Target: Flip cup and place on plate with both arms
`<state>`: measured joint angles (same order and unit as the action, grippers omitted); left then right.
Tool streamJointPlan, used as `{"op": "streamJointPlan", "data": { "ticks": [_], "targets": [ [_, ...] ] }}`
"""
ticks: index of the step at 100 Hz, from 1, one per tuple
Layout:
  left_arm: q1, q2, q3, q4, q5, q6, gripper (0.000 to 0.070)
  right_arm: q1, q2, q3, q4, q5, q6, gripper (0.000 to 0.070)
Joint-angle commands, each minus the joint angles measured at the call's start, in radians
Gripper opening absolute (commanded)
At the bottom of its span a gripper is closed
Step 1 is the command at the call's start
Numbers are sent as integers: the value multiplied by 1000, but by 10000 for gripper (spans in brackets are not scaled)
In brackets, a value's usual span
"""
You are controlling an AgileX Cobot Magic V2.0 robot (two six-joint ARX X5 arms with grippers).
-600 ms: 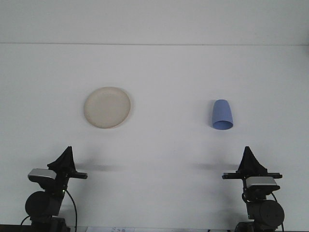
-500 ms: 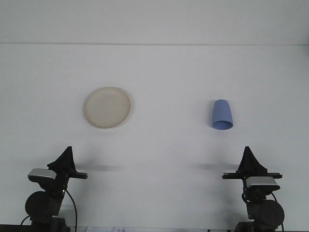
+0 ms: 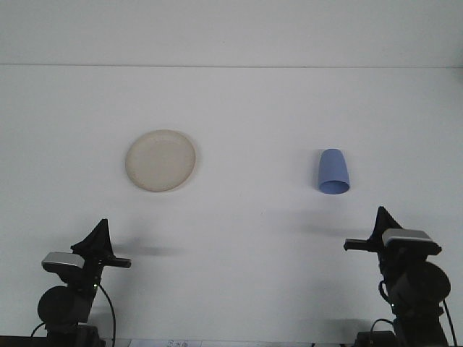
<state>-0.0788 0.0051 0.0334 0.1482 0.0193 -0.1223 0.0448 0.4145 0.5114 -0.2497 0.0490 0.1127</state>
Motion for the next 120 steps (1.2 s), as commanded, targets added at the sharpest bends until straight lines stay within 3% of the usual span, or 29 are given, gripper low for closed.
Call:
{"op": "streamJointPlan", "data": {
  "ticks": [1,18,31,40,89,120],
  "targets": [
    [0,-1,-19,10,1,0,12,1,73,58,6,2,0,0],
    [0,-1,-19,10,1,0,12,1,220,97,145,0,-1,26],
    [0,-1,-19,10,1,0,12,1,343,97,162,1,3,300],
    [0,-1,-19,10,1,0,12,2,434,95,159,-5,3,380],
    [0,-1,-19,10,1,0,12,2,668,-143,567,-5,3,387],
    [0,-1,-19,10,1,0,12,-16,847,-156,838,-4,-28,388]
  ]
}}
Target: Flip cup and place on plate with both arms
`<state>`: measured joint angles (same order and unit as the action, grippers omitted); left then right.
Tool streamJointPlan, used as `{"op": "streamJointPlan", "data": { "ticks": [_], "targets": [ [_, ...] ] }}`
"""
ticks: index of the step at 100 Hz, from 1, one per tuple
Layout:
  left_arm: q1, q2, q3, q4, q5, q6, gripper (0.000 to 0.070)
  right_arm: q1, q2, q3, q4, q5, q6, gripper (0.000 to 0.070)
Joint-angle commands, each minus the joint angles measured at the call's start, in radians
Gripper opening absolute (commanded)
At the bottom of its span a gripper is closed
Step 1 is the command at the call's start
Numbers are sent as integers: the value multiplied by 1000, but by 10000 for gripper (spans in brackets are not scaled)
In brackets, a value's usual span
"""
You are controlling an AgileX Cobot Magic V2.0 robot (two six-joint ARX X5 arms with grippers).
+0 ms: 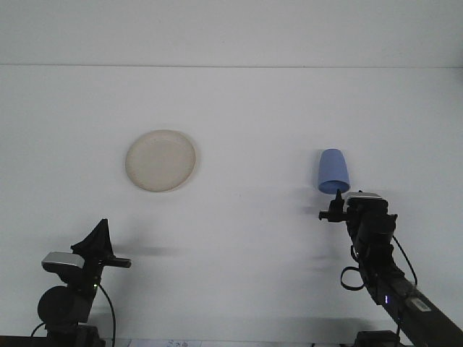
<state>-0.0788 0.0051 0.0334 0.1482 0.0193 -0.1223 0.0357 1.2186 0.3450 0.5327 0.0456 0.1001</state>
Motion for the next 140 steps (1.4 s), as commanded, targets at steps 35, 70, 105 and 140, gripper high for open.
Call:
{"op": "streamJointPlan", "data": {
  "ticks": [35,70,105,140],
  "targets": [
    [0,-1,-19,10,1,0,12,-97,307,78,282,-115,-19,388],
    [0,-1,-19,10,1,0,12,-115,386,176,282,-242,-47,1],
    [0,-1,-19,10,1,0,12,5,99,257,-129,-279,-86,0],
    [0,-1,-19,10,1,0,12,270,57,995,-1339,-273,-245,0]
  ]
}}
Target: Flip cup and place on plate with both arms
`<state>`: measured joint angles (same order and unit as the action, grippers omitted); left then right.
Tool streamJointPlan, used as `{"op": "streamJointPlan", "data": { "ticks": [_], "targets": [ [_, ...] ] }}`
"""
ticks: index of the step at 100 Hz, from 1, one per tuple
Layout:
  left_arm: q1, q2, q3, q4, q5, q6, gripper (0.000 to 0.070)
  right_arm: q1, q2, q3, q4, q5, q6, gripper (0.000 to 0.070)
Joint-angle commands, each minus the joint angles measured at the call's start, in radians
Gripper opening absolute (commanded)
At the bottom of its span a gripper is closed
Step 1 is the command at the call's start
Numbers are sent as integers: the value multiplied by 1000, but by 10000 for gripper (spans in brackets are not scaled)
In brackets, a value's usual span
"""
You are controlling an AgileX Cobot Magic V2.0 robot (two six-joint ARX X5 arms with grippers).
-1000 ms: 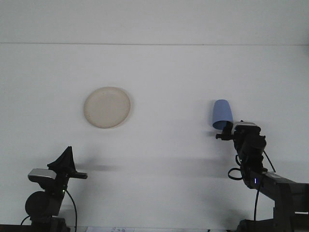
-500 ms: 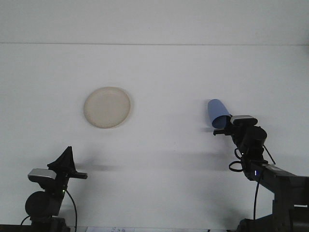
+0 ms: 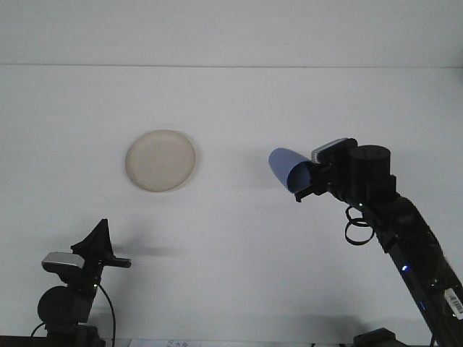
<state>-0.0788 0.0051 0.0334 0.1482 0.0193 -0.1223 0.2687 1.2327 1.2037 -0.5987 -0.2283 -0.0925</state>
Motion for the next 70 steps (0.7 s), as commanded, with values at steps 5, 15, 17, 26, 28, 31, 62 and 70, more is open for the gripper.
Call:
{"op": "streamJointPlan", "data": {
  "ticks": [5,15,17,26,28,31,62,70],
  "targets": [
    [0,-1,-19,11,1,0,12,81,76,219,-321,3,-59,0],
    [0,-1,-19,10,1,0,12,165,148,335,-484,66,-63,0],
    [0,-1,-19,10,1,0,12,182,163,351,-505,80,-63,0],
    [0,-1,-19,10,1,0,12,254,230,400,-563,106,-62,0],
    [0,-1,-19,10,1,0,12,268,243,405,-566,106,-62,0],
    [0,-1,-19,10,1,0,12,289,262,410,-566,106,-62,0],
    [0,-1,-19,10,1,0,12,397,475,414,-610,130,-57,0],
    [0,-1,-19,10,1,0,12,401,509,414,-636,132,-57,0]
  ]
}}
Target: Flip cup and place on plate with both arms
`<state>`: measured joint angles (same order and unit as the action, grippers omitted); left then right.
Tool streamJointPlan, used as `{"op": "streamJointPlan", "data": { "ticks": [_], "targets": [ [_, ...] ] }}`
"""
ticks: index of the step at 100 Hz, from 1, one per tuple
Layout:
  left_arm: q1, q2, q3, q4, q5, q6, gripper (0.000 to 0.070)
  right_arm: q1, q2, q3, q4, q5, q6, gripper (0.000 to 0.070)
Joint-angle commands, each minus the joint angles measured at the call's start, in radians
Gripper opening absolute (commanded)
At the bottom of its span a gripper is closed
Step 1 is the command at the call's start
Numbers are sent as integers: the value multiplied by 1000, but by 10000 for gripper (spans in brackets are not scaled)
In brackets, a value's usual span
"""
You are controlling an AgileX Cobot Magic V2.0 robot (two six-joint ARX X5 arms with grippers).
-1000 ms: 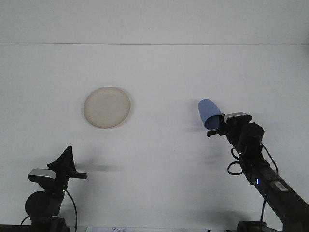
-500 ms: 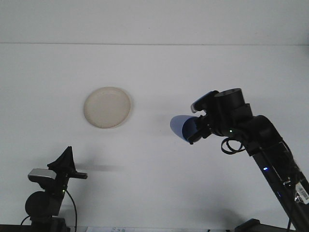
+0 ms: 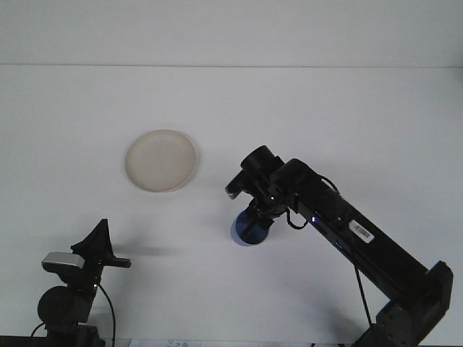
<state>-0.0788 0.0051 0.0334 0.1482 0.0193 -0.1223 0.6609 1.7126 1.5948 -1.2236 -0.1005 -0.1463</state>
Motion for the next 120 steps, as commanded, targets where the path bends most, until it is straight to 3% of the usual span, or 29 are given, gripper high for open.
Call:
{"op": "streamJointPlan", "data": {
  "ticks": [1,67,93,109,120],
  "targets": [
    [0,-1,-19,10,1,0,12,9,32,23,-14,4,-3,0],
    [0,-1,-19,10,1,0,12,10,96,23,-26,19,-19,6],
    [0,-1,-19,10,1,0,12,9,97,23,-9,19,-19,136],
    [0,-1,-19,10,1,0,12,10,97,23,-9,19,-19,151],
    [0,-1,-19,10,1,0,12,5,95,29,-12,19,-19,334]
  ]
}}
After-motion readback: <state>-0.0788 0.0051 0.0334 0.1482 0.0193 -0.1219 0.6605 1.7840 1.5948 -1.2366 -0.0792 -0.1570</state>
